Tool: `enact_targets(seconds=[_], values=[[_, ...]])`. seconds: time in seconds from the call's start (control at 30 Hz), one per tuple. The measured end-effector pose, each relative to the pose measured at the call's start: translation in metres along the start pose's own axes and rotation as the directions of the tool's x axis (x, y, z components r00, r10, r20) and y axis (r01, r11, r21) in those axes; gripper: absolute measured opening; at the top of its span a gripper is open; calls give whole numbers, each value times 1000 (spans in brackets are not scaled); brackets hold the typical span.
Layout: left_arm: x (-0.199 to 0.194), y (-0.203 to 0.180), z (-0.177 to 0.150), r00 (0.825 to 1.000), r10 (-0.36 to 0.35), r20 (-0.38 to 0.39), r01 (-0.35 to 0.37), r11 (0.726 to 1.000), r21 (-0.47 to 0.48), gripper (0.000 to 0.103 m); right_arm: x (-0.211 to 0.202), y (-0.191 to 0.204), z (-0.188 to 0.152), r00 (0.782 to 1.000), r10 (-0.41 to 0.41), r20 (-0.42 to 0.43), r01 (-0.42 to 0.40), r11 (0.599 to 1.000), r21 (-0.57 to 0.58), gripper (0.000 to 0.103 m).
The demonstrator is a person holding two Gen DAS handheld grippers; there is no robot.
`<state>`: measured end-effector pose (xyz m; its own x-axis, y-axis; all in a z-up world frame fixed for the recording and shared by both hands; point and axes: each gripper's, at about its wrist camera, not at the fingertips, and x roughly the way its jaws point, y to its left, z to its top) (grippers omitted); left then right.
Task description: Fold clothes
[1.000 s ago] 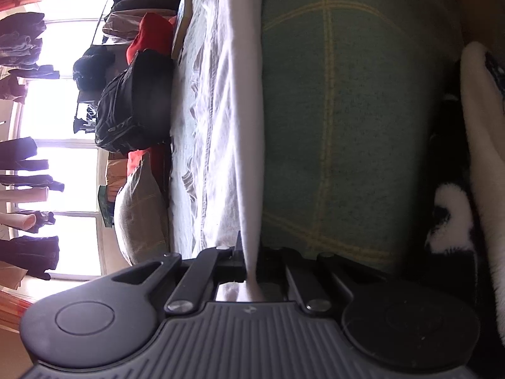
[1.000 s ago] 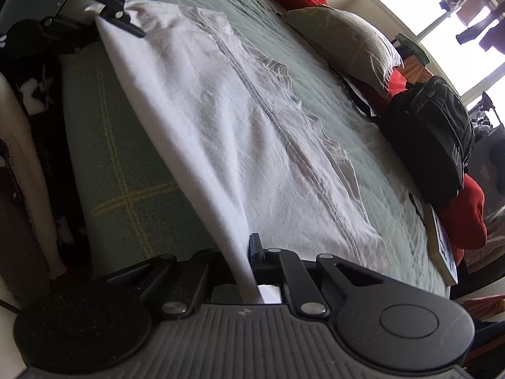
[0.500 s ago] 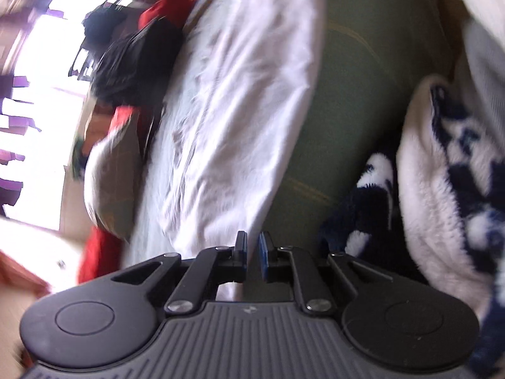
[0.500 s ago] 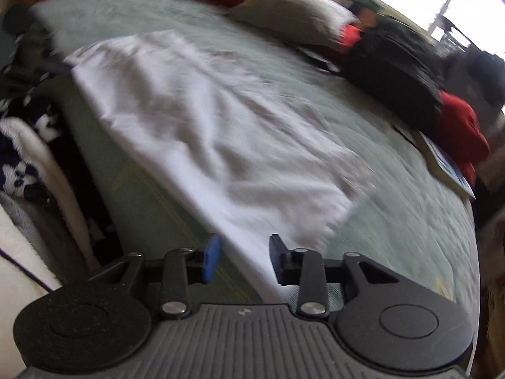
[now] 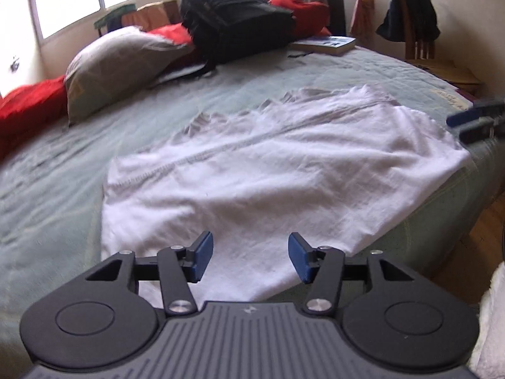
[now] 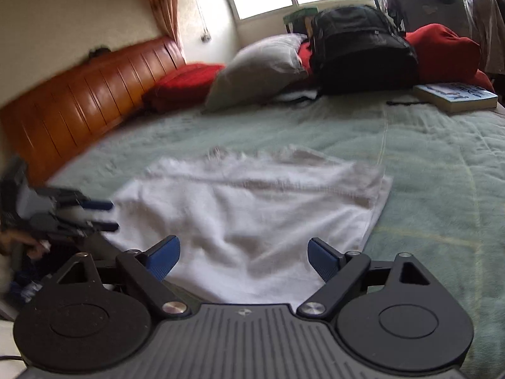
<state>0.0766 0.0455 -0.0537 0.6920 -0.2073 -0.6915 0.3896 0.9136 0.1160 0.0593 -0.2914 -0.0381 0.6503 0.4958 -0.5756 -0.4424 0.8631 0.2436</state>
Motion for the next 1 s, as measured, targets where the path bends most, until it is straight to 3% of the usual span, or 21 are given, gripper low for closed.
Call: enact_targets(seconds=[0.1, 0.17, 0.3, 0.43, 0.53, 0.67, 0.73, 0.8, 1.0], values=[[7, 5, -20, 999, 31, -43, -32, 999, -19, 66, 19, 1, -29, 992, -108, -58, 104, 993, -61, 91], [2, 8, -30, 997, 47, -53, -48, 999, -24, 68, 20, 2, -47, 984, -165, -61, 158, 981, -112, 90], [-24, 7, -19, 995, 100, -26, -99, 995, 31, 72, -3, 15, -43, 980, -199, 9, 197, 965, -175, 91], [-33, 10, 11, 997, 49, 59, -49, 999, -3, 77, -5, 17, -10, 981, -161, 104, 176, 973, -149, 96], [-15, 12, 32, 996, 29, 86, -27, 999, -27, 78, 16, 18, 6, 983, -142, 115, 158, 977, -143, 96], [24, 27, 40, 998, 28, 55, -21, 992, -126, 79, 47, 9, 8, 984, -158, 84, 166, 982, -86, 96], [43, 42, 33, 999, 43, -24, -47, 978, -205, 79, 57, 1, 1, 983, -180, 47, 183, 982, -56, 96], [48, 59, 22, 997, 68, -44, -78, 961, -266, 83, 62, -6, -7, 982, -186, 15, 187, 982, -38, 96], [16, 91, 21, 1000, -3, 23, 12, 921, -389, 86, 64, -8, -14, 984, -180, 9, 180, 983, -30, 103]])
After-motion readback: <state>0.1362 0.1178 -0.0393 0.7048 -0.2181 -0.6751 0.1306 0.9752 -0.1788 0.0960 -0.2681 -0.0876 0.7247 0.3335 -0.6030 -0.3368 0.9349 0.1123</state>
